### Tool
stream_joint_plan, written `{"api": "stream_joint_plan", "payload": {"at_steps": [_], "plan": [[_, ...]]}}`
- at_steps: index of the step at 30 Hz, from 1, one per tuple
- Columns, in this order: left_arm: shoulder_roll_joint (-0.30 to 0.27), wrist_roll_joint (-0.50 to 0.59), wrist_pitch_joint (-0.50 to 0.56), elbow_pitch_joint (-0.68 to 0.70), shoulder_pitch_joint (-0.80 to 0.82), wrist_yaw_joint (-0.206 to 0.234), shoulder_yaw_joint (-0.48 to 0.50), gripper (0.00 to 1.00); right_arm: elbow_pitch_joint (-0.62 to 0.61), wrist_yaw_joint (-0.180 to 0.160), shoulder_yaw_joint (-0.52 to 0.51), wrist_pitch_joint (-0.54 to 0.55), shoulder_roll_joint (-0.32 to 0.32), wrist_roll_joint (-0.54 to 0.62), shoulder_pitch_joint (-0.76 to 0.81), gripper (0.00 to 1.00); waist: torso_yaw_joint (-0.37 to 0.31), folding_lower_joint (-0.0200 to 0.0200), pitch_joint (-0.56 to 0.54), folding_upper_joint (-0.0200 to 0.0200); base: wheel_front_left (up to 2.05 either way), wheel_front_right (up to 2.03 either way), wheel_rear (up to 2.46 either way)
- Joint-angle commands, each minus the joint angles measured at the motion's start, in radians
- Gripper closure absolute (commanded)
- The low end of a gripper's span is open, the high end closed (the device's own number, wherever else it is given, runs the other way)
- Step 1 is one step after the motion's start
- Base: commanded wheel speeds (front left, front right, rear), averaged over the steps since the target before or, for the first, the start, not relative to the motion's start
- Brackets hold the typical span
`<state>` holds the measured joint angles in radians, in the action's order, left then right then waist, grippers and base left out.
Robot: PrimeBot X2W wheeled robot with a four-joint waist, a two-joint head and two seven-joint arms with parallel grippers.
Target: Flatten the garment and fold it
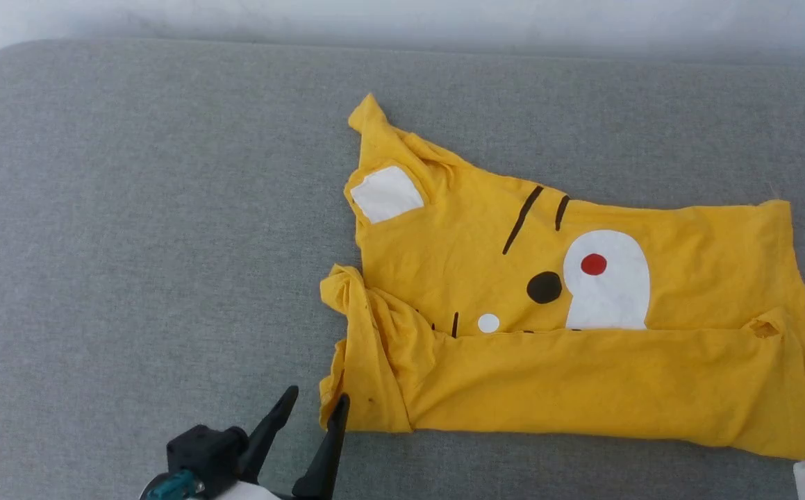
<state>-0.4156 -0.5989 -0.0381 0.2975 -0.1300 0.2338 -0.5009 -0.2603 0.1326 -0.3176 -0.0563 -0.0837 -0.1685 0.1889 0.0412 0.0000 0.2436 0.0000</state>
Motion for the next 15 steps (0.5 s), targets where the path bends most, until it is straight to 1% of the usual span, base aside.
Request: {"api": "stream_joint_plan", "payload": {"at_steps": [1,4,12,15], "plan": [[-0.011,-0.001,0.016,-0.005,0.016,0.003,-0.003,0.0,0.003,-0.002,0.002,0.0,0.002,-0.005,-0.01,0.0,-0.003,0.0,0.01,0.0,0.0,0.0,0.0],[-0.019,-0.011,0.063,-0.027,0.033,0.006,-0.009,0.0,0.008,-0.002,0.01,0.002,0.003,-0.009,-0.016,0.0,-0.007,0.0,0.028,0.0,0.0,0.0,0.0],[-0.021,-0.048,0.155,-0.094,0.096,-0.023,-0.029,0.0,0.018,-0.002,0.026,0.008,-0.009,-0.014,-0.037,0.0,-0.019,0.0,0.07,0.0,0.0,0.0,0.0],[-0.02,-0.06,0.19,-0.121,0.111,-0.022,-0.035,0.0,0.02,-0.002,0.028,0.011,-0.015,-0.015,-0.044,0.0,-0.024,0.0,0.083,0.0,0.0,0.0,0.0]]}}
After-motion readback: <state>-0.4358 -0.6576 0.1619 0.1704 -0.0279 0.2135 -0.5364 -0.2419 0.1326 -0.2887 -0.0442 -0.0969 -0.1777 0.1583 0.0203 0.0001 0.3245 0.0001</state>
